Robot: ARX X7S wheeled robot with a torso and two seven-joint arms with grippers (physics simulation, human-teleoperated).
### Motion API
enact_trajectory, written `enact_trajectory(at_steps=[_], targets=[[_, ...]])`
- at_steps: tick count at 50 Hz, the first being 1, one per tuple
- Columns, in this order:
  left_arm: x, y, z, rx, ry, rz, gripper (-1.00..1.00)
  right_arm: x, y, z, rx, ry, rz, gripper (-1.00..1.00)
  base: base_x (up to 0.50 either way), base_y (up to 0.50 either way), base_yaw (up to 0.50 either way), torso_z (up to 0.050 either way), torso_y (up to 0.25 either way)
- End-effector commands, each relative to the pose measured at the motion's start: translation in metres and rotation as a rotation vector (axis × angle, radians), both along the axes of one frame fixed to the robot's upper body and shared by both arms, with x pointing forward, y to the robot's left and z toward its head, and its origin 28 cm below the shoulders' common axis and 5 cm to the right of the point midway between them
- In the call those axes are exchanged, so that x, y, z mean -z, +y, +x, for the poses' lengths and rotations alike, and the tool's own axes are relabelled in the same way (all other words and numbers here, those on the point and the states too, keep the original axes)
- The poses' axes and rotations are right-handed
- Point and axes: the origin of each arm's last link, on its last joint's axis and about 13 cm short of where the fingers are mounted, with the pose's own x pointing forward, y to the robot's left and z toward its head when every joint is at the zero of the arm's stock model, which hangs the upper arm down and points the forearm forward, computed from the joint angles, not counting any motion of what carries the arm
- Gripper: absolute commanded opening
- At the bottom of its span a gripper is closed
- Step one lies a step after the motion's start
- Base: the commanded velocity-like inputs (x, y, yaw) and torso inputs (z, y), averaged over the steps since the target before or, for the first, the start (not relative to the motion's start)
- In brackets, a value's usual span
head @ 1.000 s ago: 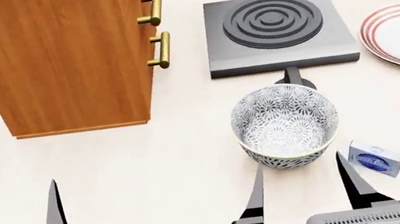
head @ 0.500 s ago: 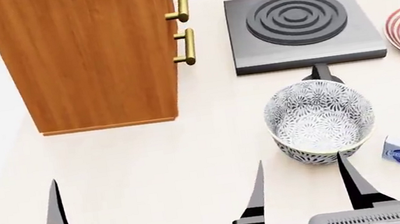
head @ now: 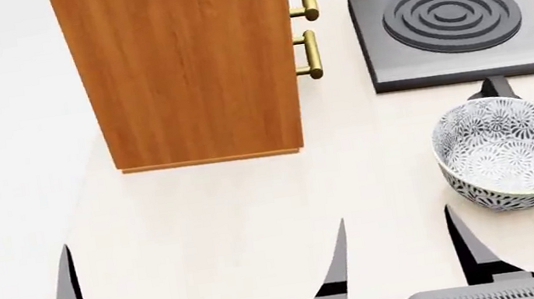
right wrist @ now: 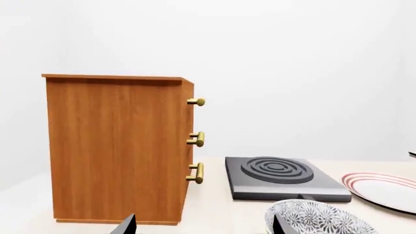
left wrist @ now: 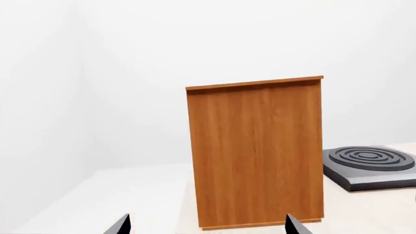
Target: Put the bowl on the top of the cabinet.
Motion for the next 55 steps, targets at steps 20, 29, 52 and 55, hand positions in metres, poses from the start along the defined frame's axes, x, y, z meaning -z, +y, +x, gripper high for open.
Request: enact_trajectory(at_steps=[20, 29, 52, 55], targets=[[0.0041, -0.0010, -0.0002, 0.002, 0.010, -0.002, 1.00, 0.0049, 0.0009, 0.0028, 0.044, 0.040, -0.036, 1.00, 0.27, 0.02, 0.00, 0.000, 0.000], [0.0041, -0.0006, -0.0003, 0.002, 0.010, -0.003, 1.00, 0.0054, 0.0008, 0.0027, 0.046, 0.032, -0.038, 1.00, 0.50, 0.07, 0.00, 0.000, 0.000], [0.0047, -0.0010, -0.0005, 0.002, 0.010, -0.004, 1.00, 0.0062, 0.0017, 0.0021, 0.059, 0.032, -0.052, 1.00, 0.18, 0.03, 0.00, 0.000, 0.000], [0.0049, -0.0011, -0.0003, 0.001, 0.011, -0.004, 1.00, 0.0065, 0.0017, 0.0023, 0.056, 0.035, -0.055, 1.00, 0.38, 0.06, 0.00, 0.000, 0.000]])
